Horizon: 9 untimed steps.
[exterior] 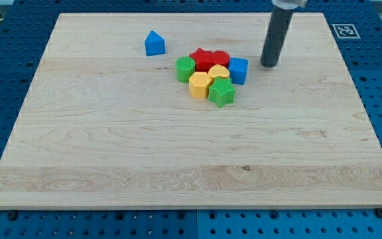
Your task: Put the blue triangle diagonally top right to the blue cube
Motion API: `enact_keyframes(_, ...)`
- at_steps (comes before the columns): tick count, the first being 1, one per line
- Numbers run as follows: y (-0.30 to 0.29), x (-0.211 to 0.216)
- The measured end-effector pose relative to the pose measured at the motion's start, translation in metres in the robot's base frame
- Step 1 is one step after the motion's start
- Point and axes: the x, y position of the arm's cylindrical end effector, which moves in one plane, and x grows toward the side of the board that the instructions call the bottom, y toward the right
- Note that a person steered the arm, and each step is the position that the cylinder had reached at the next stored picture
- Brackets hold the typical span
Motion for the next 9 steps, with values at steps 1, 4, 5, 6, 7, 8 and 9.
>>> enact_keyframes(1, 0.002, -0.002)
enact_keyframes(4, -0.080, -0.122)
enact_keyframes(5, -0.130, -0.142)
enact_keyframes(6, -0.170, -0.152)
enact_keyframes(7, -0.214, -0.147)
enact_keyframes(8, -0.234, -0.138)
enact_keyframes(9, -0.240, -0.138)
